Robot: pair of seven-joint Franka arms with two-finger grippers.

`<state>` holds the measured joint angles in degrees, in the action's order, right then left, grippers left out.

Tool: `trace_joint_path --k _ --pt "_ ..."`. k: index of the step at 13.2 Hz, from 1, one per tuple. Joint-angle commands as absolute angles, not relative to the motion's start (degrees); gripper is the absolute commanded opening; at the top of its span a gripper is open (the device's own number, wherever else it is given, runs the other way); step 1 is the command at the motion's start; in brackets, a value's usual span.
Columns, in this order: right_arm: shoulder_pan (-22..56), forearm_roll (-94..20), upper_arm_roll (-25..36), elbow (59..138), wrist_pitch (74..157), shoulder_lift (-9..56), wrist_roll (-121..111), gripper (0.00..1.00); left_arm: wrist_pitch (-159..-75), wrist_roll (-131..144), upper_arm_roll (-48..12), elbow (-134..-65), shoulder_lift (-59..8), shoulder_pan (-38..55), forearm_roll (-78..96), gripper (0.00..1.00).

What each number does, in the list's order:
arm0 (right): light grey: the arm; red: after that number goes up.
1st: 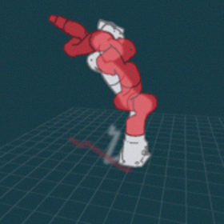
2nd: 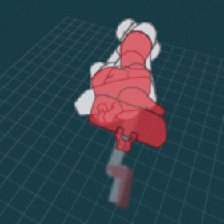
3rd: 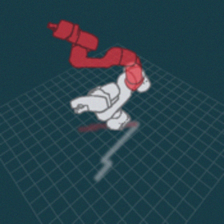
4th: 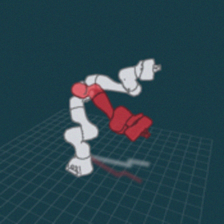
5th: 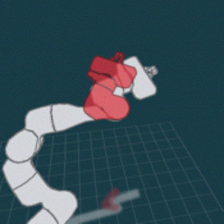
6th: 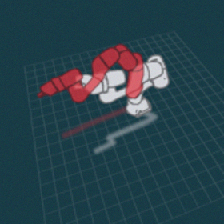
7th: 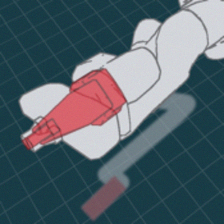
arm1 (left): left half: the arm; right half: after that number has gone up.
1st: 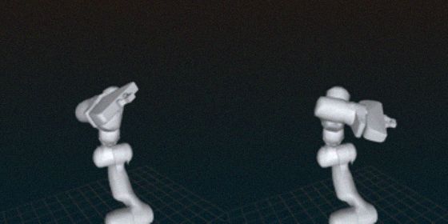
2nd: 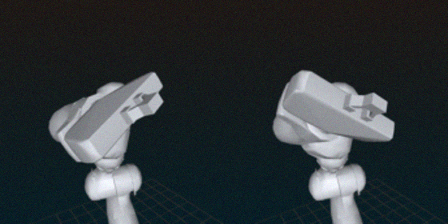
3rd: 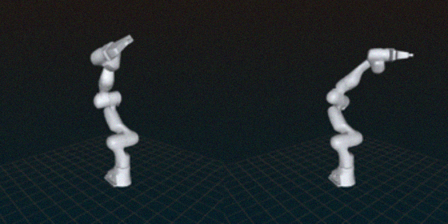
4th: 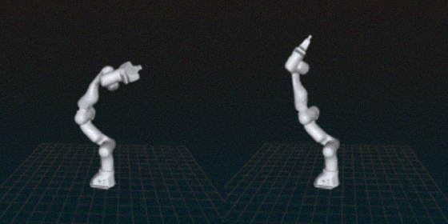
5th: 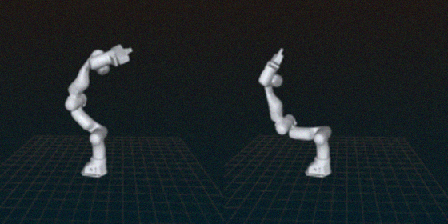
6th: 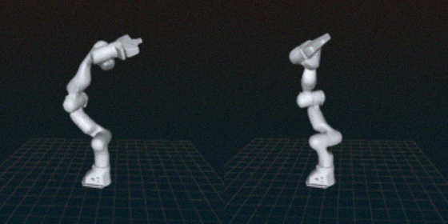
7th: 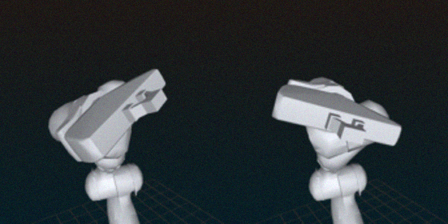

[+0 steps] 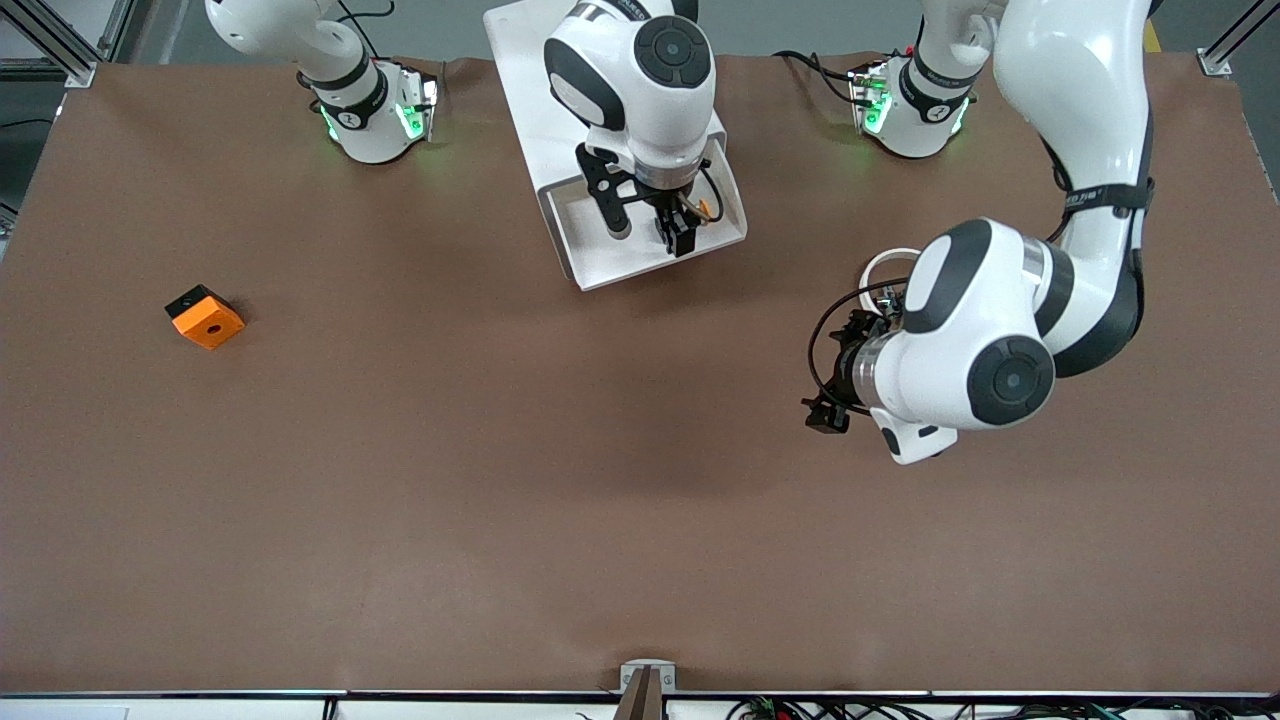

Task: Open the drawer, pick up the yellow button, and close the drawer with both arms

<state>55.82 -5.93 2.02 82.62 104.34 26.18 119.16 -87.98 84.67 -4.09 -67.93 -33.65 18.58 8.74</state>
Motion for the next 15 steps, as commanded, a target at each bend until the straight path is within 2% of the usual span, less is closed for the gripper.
trace_joint_path --k 1,4,5,7,8,9,10,15 --pt "56.86 -6.06 2.72 80.86 104.85 27.86 120.32 1.0 -87.8 79.64 -4.57 -69.26 -30.85 18.63 4.84 1.0" --pt "57.22 -5.89 2.72 80.86 105.99 28.3 120.23 0.8 -87.28 74.55 -4.48 -69.87 -27.44 18.28 2.3 1.0" --pt "57.3 -5.98 2.72 80.86 106.52 28.65 120.23 0.66 -87.28 73.05 -4.57 -69.87 -26.64 18.02 0.89 1.0" --pt "57.3 -5.98 2.72 80.86 106.61 28.74 120.23 0.32 -87.19 64.56 -4.48 -70.48 -24.18 17.84 -0.52 1.0" --pt "57.57 -5.98 2.72 80.86 106.61 28.74 120.23 0.29 -87.1 61.29 -4.4 -70.66 -22.95 17.67 -1.31 1.0" --pt "58.09 -5.8 2.72 80.86 106.61 28.83 120.15 0.18 -86.75 58.56 -4.31 -70.66 -22.42 17.58 -2.28 1.0" --pt "58.27 -5.71 2.72 80.86 106.61 28.83 119.97 0.01 -86.31 54.97 -4.22 -70.75 -21.63 17.58 -2.63 1.0" --pt "57.31 -6.33 2.72 78.49 106.44 28.74 117.43 0.0 -87.7 39.48 -4.66 -75.57 -20.39 16.7 -2.03 1.0"
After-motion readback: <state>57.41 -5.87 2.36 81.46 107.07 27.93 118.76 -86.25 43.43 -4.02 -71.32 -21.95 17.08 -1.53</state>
